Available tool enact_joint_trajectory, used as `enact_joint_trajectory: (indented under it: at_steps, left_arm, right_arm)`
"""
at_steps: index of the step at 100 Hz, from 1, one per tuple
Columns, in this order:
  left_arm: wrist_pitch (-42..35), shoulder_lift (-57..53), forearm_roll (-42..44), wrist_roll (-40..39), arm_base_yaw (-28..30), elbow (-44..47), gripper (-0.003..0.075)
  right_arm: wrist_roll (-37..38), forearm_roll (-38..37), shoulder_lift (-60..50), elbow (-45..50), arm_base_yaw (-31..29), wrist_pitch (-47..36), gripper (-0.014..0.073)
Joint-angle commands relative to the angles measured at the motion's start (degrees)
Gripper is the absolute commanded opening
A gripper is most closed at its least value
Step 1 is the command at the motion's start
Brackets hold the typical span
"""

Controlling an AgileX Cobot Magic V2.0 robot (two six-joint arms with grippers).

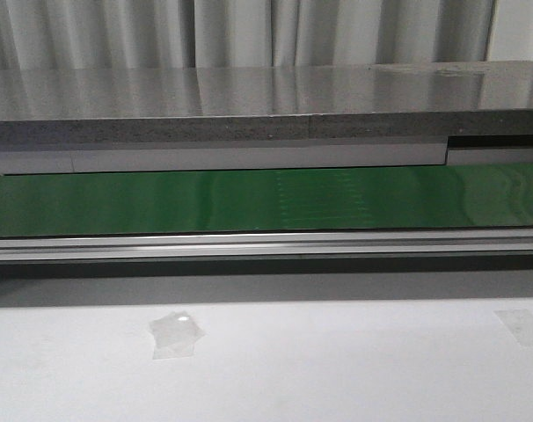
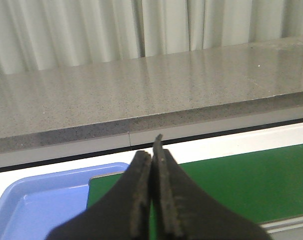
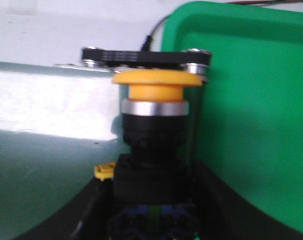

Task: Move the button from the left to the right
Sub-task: 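Carry the button with the right gripper into the green tray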

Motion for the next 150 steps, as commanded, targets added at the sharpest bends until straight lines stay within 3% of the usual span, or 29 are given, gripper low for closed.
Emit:
enact_joint_trajectory:
  at_steps: [1, 31, 85, 124, 133, 150]
  left_arm:
    - [-4.5, 0.3, -0.7, -0.1, -0.5, -1.7, -0.002]
    - [-4.5, 0.3, -0.7, -0.1, -0.5, -1.7, -0.002]
    - [-4.5, 0.3, -0.7, -0.1, -0.5, -1.7, -0.002]
    - [-4.5, 0.3, -0.7, -0.1, -0.5, -1.7, -0.002]
    - [-4.5, 0.3, -0.7, -0.1, -0.5, -1.7, -0.002]
    - [-4.5, 0.3, -0.7, -0.1, -0.5, -1.7, -0.002]
  right_arm:
    - [-0.6, -1.6, -2.5, -2.0, -3.4, -2.9, 0.0174]
    - [-0.6, -1.5, -0.6, -1.9, -9.3, -6.8, 0.0174]
    - [-0.6, -1.5, 11.4, -1.9, -9.6, -7.6, 0.0174]
    - [-0.6, -1.4, 12.4, -1.9, -9.6, -9.0, 0.0176]
    - [-0.6, -1.4, 12.4, -1.9, -9.6, -9.0, 0.0213]
    - [-0.6, -1.4, 12.4, -1.9, -9.6, -9.0, 0.0368]
